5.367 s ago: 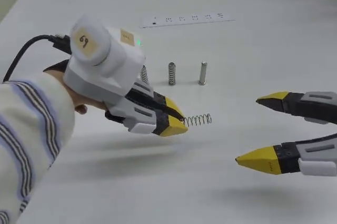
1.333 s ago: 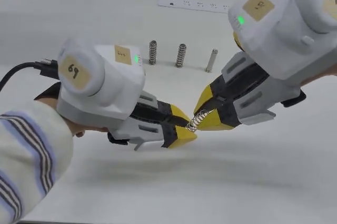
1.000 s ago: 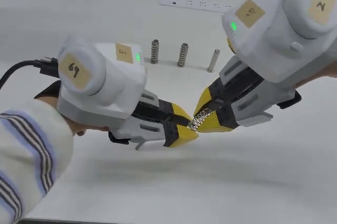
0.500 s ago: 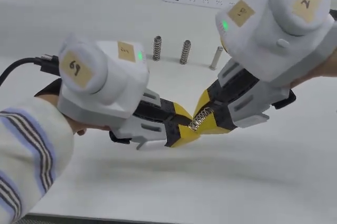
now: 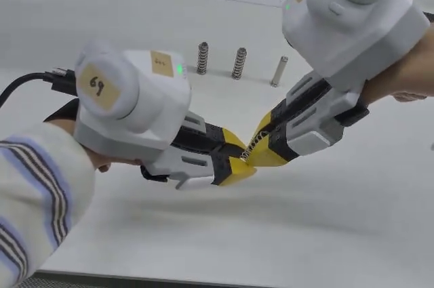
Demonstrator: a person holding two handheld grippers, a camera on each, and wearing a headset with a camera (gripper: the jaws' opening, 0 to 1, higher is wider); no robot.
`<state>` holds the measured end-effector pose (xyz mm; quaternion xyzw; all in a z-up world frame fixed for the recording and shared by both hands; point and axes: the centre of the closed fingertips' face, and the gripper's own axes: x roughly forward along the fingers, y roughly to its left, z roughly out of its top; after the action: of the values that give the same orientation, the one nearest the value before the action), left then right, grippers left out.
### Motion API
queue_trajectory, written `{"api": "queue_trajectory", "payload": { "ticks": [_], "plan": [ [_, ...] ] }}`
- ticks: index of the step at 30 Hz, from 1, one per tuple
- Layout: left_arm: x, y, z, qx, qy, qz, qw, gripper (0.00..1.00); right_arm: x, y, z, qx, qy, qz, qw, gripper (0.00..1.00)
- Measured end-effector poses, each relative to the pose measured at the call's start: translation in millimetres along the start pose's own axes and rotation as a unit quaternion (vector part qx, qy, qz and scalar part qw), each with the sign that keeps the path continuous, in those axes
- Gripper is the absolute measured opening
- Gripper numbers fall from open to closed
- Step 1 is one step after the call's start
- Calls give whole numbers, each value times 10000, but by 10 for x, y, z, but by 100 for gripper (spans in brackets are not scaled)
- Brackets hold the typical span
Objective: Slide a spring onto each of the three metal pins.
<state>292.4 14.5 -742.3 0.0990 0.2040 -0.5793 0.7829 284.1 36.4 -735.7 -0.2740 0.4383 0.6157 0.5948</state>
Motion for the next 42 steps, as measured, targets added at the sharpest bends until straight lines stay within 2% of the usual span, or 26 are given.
{"api": "queue_trajectory", "payload": {
  "ticks": [6,9,11,13,17,20,27,31,36,38,39,42],
  "plan": [
    [-2,43,30,-162,-125,101,9997,3,-30,-31,7,-27,-44,-73,10000,8],
    [-30,105,64,-221,-228,234,9992,11,-50,-73,2,-3,-51,-127,9999,8],
    [-63,199,109,-192,-318,468,9982,19,-63,-87,-12,2,-41,-162,9999,8],
    [-93,232,126,-282,-363,516,9976,25,-84,-106,-23,1,-32,-179,9998,8],
    [-122,293,83,-375,-260,681,9966,33,-113,-133,-26,140,-59,-79,9999,8],
    [-140,327,74,-433,-261,786,9956,40,-116,-134,-47,187,-28,-86,9998,8],
    [-147,386,44,-395,-204,943,9946,75,-156,-156,-103,251,69,-131,9996,8],
    [-165,416,50,-503,-252,981,9936,77,-209,-198,-102,353,47,-188,9992,8],
    [-180,438,36,-617,-241,998,9928,94,-291,-328,-104,424,96,-296,9986,8],
    [-182,415,13,-686,-185,936,9931,93,-335,-382,-105,434,118,-353,9984,8],
    [-185,412,14,-756,-203,932,9926,92,-355,-453,-99,461,123,-378,9981,8],
    [-188,423,9,-821,-203,965,9917,94,-385,-515,-118,434,229,-419,9979,8]
  ]
}}
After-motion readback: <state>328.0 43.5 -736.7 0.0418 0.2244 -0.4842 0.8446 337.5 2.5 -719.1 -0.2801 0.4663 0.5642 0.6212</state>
